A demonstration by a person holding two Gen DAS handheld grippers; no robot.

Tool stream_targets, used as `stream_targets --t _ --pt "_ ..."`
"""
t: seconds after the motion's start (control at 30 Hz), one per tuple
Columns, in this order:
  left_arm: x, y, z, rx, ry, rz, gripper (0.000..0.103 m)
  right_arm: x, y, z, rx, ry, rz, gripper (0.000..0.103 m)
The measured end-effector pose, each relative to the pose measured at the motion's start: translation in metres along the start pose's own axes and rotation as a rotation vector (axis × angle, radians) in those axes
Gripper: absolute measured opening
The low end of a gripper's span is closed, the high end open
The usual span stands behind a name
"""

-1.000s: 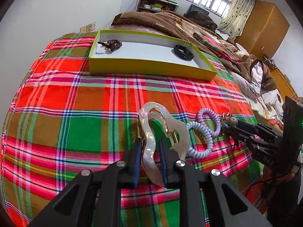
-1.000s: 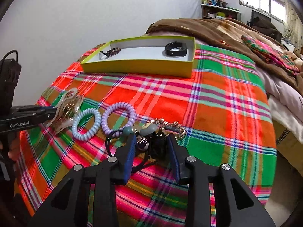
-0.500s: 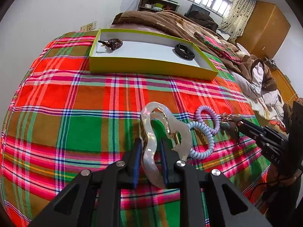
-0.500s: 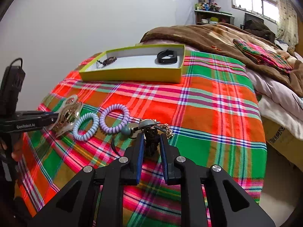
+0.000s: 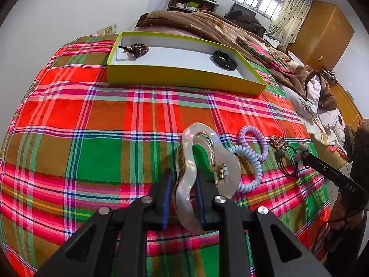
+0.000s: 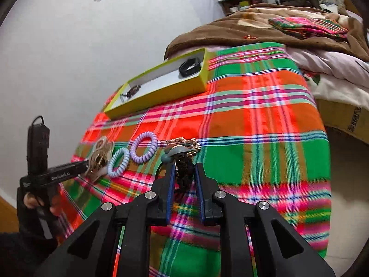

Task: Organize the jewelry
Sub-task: 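Lift both held items and carry them over the white box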

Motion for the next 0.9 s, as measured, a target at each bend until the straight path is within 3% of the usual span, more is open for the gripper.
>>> stream_targets --t 0.17,0.9 --pt "-0.001 -0.002 -0.003 -0.015 -0.018 -0.003 0.020 -0.004 0.019 -0.011 0.019 -0.046 -0.065 0.017" --pt "-0.003 0.003 -0.003 -0.072 -0.073 -0.015 0.013 -0.011 0.027 0.020 0.058 0.043 -0.103 0.017"
Point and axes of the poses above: each gripper's, at about its wrist camera, not at the fingertips, and y roughly against the way its jaws point, z to its left, x to its underside, the point moved 6 cm from there along -y, roughly the way its jaws point, and after that the axes turned 5 degrees about -y, right-handed, at the moved point
